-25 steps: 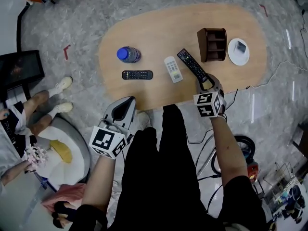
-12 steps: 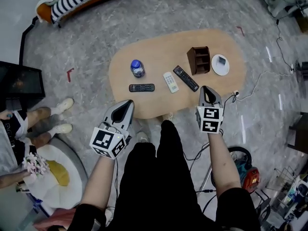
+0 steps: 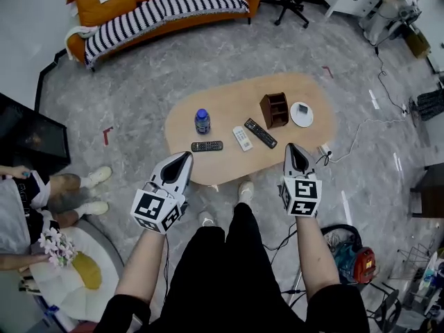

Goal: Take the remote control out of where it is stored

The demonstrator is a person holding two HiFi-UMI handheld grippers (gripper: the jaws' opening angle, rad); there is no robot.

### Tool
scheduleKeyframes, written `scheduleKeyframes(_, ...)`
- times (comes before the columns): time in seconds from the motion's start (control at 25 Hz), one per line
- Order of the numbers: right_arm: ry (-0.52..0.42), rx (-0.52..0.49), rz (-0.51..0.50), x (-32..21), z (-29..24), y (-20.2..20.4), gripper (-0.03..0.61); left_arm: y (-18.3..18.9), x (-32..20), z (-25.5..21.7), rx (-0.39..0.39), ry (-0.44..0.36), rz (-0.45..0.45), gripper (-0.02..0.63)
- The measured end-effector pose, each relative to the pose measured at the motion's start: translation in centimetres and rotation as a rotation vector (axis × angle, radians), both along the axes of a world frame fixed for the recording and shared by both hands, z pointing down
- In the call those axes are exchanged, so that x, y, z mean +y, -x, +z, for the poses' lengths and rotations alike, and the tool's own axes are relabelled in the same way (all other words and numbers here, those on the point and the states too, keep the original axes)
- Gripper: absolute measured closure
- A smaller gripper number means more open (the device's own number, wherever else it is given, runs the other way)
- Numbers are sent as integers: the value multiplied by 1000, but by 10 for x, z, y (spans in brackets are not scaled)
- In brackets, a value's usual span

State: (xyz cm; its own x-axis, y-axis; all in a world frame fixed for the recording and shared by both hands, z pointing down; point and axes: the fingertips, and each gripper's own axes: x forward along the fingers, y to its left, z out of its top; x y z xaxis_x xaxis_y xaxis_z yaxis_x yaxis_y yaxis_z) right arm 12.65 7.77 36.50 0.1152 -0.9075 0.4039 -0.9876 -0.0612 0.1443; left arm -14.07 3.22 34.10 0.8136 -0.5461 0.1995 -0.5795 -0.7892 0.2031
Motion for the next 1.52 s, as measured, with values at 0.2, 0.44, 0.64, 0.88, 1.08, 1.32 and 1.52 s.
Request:
scheduleKeyframes(0.2,-69,-26,3,32,-50,7,571,11,16,-36,0,-34,-22,606)
scheduleKeyframes(0.44,-153,-68,-1,60,-97,-3,571,9,30,-75,19,-82,-53,606)
scheduleKeyframes(0.64,-186,-74,-37,70,-112,-13,572,-2,41,-88,24,-100,-82,606)
scheduleKeyframes(0.88,-216,-121,-68,72,-116,-19,572,-14,52,-95,31,-114,-105,606)
scheduleKeyframes(1.08,-221,-134,-86,71,-117,-22,572,-26,58,-90,29,-106,-105,606)
scheduleKeyframes(1.32,-220,-135,-100,68,-116,-27,572,-33,56,-88,22,-107,-109,606)
scheduleKeyframes(1.52,-215,-139,-101,68,-116,-31,572,-39,54,-89,16,-105,-101,606)
